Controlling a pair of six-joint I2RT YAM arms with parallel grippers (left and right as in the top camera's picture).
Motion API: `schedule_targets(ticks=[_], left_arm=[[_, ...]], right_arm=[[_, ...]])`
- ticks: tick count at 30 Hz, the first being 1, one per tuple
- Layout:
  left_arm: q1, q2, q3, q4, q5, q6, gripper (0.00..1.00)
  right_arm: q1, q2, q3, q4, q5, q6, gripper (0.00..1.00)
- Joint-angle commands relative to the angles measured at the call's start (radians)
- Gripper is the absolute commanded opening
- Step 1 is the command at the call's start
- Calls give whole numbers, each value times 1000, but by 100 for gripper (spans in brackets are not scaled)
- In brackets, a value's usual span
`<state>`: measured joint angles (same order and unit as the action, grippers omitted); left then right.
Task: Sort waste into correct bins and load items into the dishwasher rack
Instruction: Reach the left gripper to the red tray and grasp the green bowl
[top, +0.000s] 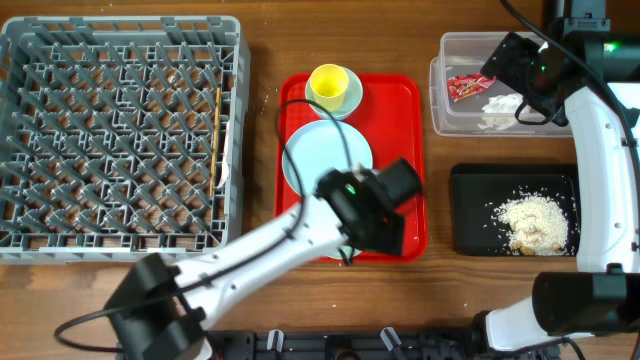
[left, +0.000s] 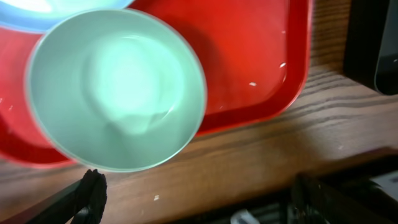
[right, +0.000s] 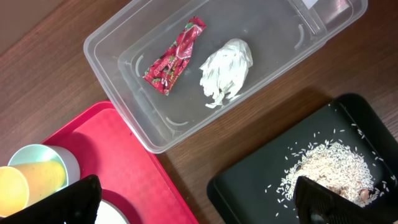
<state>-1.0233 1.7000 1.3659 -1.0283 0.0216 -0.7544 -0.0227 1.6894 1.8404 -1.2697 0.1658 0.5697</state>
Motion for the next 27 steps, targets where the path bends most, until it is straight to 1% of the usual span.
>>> schedule_targets(ticks=[1,3,5,9,13,16,17,18,20,21,23,27], left_arm=[[-79,78,-6,35,-240,-32,93],[-91,125,-6,40,-315,-32,91],[-87,181,-6,47,-360,-26,87],[-89,261,-6,95,-352,53,71],[-114,315,-6,131,-352,70,71],[-118,338,-6,141,-353,69,58],[-118,343,-6,141,-358,70,50],[-118,345,-6,141,-364,69,44],[-118,344,-6,141,-388,69,41],[-118,344,-6,141,-399,69,36],[-118,344,-6,135,-422,69,5],[-119,344,-4,118,-466,69,4]], right_arm=[[2,-6,12,2,14,-18,100],[2,-6,12,2,14,-18,100],[2,-6,12,2,14,-18,100],[2,-6,12,2,14,-18,100],[2,-6,12,2,14,-18,100],[2,-6,12,2,14,-18,100],[2,-6,12,2,14,-18,100],[2,-6,12,2,14,-18,100],[2,-6,12,2,14,-18,100],[2,-6,12,2,14,-18,100],[2,-6,12,2,14,-18,100],[2,-6,12,2,14,-18,100]])
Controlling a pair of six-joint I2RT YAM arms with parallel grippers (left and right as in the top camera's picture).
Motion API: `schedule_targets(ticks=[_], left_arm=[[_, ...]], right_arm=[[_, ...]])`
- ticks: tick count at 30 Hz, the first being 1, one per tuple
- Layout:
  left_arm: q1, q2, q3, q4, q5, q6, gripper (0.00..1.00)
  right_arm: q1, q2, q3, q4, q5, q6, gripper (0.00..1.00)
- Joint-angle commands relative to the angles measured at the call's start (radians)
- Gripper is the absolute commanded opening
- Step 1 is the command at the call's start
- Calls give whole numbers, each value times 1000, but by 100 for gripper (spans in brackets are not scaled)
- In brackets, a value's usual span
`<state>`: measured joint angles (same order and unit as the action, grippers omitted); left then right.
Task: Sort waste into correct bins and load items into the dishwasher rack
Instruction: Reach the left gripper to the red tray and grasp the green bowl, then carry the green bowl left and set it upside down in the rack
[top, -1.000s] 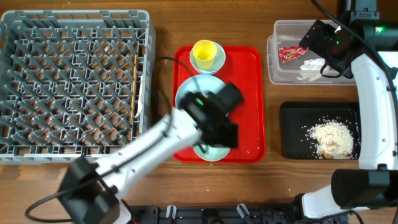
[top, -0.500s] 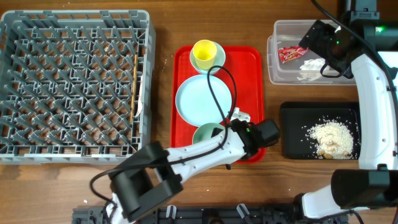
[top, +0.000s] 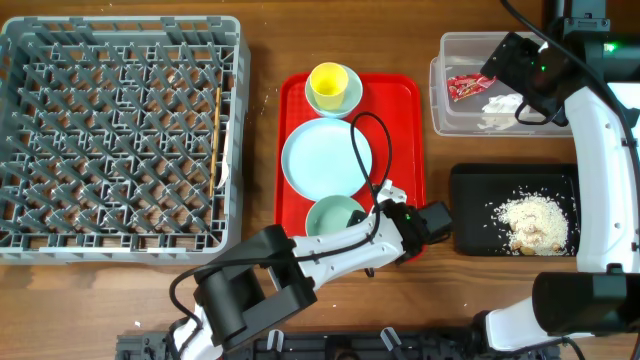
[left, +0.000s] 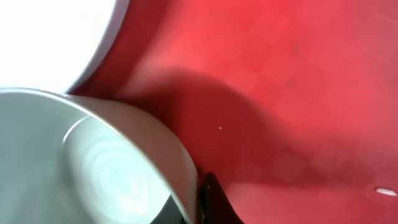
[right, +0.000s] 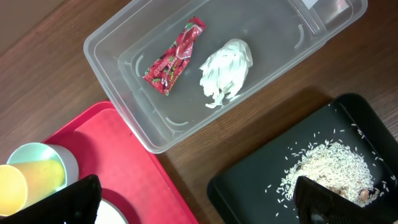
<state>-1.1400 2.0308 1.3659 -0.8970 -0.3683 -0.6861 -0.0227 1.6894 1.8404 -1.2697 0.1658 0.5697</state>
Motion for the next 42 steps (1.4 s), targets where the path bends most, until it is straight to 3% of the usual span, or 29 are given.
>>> schedule_targets(ticks=[1,10,15,19,23,26,28,33,37,42], left_arm=[[-3,13,-2,-20,-87,1,4],[-14,0,185,-255,-164,-8,4],[18,-93,278,-333,-169,-10,4],[171,-219,284,-325,-237,-10,4],[464,-317,284,-240,-212,10,4],[724,-331,284,-113,67,135,4],[895,-322,283,-46,248,159,4],[1194,-309,283,81,536,237,4],[1356,-275,283,143,625,251,4],[1504,-166,283,270,978,269,4]], right_arm=[[2,-6,12,2,14,-18,100],[2,-6,12,2,14,-18,100],[2,-6,12,2,14,-18,100],[2,-6,12,2,14,-18,100],[2,-6,12,2,14,-18,100],[2,-6,12,2,14,-18,100],[2,-6,12,2,14,-18,100],[2,-6,12,2,14,-18,100],[2,-6,12,2,14,-18,100],[2,-6,12,2,14,-18,100]])
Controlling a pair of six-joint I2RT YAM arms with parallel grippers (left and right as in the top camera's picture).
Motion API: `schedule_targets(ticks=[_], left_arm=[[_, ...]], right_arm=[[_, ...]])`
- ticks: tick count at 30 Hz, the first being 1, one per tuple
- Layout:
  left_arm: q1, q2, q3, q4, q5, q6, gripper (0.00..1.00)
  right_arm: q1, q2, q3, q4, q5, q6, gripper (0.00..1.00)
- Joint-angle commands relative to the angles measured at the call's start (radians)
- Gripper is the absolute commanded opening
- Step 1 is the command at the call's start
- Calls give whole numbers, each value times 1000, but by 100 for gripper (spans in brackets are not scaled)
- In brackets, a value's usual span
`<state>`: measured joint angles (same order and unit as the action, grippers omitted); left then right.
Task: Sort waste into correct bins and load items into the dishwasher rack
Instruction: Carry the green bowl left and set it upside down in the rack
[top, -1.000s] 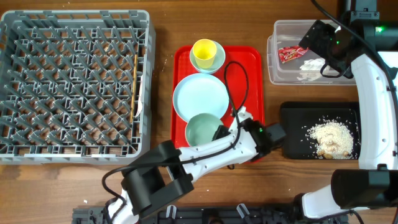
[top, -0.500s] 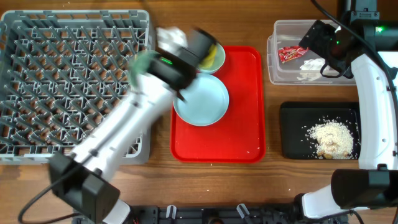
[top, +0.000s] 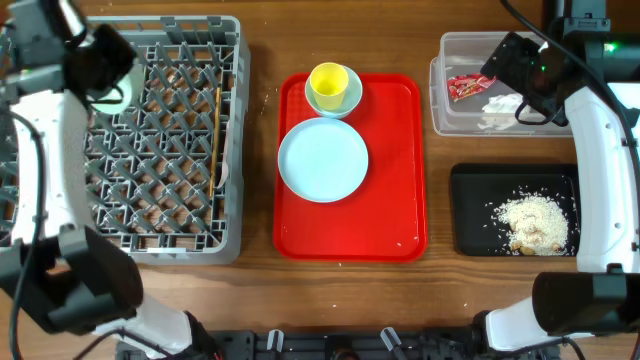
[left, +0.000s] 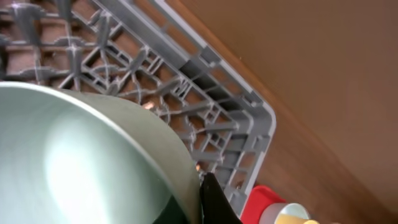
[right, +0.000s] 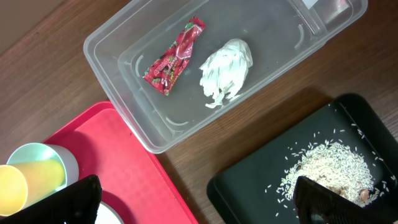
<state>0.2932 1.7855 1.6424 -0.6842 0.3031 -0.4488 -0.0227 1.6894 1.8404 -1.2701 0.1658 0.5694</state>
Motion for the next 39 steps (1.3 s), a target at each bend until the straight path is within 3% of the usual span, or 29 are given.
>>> schedule_targets(ticks=[1,5,11,15,26,28,33,39], left_arm=[[98,103,7,85,381,19,4],[183,174,7,193,680,-18,4],[220,231,7,181,769,-61,4],[220,257,6,174,918,-60,4],[278,259,6,-5,850,-26,4],[306,259,5,-32,844,-26,15],[354,259,5,-88,735,-26,26],[431,259,5,-163,590,-26,12]], right_arm=[[2,-6,12,2,14,-18,99],[2,-6,12,2,14,-17,100],[2,-6,12,2,14,-18,100],[2,-6,12,2,14,-18,100],[2,-6,12,2,14,-18,100],[2,-6,12,2,14,-17,100],[2,-6,12,2,14,-17,100],[2,-6,12,2,14,-18,100]])
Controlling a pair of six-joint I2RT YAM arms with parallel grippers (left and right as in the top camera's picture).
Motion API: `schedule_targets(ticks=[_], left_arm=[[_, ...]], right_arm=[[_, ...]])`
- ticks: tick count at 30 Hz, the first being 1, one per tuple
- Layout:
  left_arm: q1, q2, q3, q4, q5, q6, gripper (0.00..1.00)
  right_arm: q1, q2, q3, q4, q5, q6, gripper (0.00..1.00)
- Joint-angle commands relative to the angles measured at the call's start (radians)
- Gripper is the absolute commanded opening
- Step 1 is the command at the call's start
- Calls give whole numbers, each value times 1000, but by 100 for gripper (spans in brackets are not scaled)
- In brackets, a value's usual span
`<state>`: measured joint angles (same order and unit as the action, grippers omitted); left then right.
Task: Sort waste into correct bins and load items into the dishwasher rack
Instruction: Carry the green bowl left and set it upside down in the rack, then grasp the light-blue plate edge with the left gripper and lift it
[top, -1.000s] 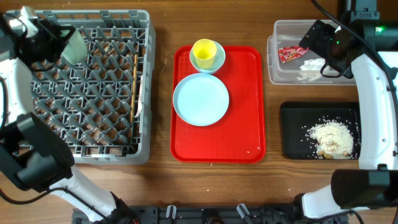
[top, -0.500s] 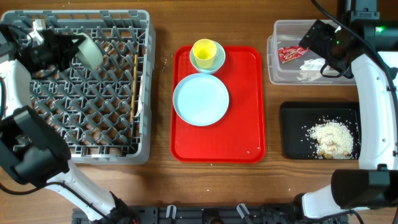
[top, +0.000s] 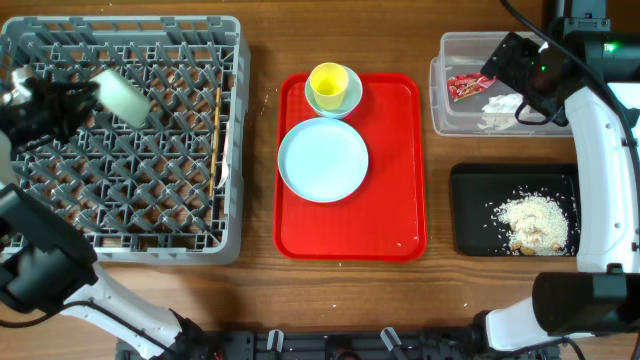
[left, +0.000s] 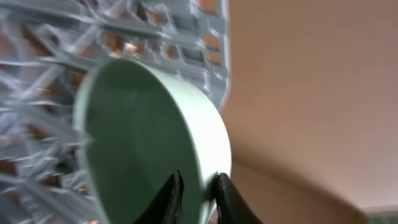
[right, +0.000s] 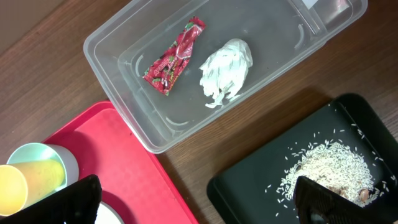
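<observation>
The pale green bowl (top: 122, 94) is tipped on its edge over the left part of the grey dishwasher rack (top: 180, 200). My left gripper (left: 199, 198) is shut on the bowl's rim (left: 211, 149), one finger inside and one outside. On the red tray (top: 400, 200) lie a light blue plate (top: 323, 160) and a yellow cup (top: 328, 80) nested in a small green cup. My right gripper (right: 199, 202) hangs open above the clear bin (right: 124, 118), which holds a red wrapper (right: 174, 56) and crumpled white tissue (right: 225, 71).
A black tray (top: 470, 215) with a heap of rice (top: 535, 222) sits at the right front. A wooden chopstick (top: 217, 135) lies in the rack near its right wall. Bare wooden table shows between rack, red tray and bins.
My left gripper, still holding the bowl, has moved from the rack's far left corner to a spot further in, and the bowl now stands on its edge. The right arm is unchanged.
My left gripper first hung open over the green bowl at the tray's front. Then it was shut on the bowl's rim there. Later the bowl was off the tray and held over the rack's far left, and now it is tipped upright over the rack.
</observation>
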<state>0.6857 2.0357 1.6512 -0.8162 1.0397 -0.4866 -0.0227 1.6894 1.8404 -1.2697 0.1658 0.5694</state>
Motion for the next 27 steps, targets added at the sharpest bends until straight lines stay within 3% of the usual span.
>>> schedule_targets(ticks=[1,9,11,14,15,16,18,25,27], left_arm=[[59,8,-3,-43,-165,11,11],[192,-33,-3,-116,-185,11,24],[187,-72,-3,-124,-185,12,27],[120,-119,-3,-128,-186,72,23],[88,-129,-3,-127,-200,100,20],[31,-138,-3,-129,-268,102,9],[-105,-140,-3,-140,-403,124,4],[-521,-226,-3,-130,-625,169,4],[-667,-293,-3,-127,-754,169,11]], right_arm=[[2,-6,12,2,14,-18,100],[2,-6,12,2,14,-17,100],[2,-6,12,2,14,-18,100],[2,-6,12,2,14,-18,100],[2,-6,12,2,14,-18,100],[2,-6,12,2,14,-18,100],[2,-6,12,2,14,-17,100],[2,-6,12,2,14,-17,100],[2,-6,12,2,14,-17,100]])
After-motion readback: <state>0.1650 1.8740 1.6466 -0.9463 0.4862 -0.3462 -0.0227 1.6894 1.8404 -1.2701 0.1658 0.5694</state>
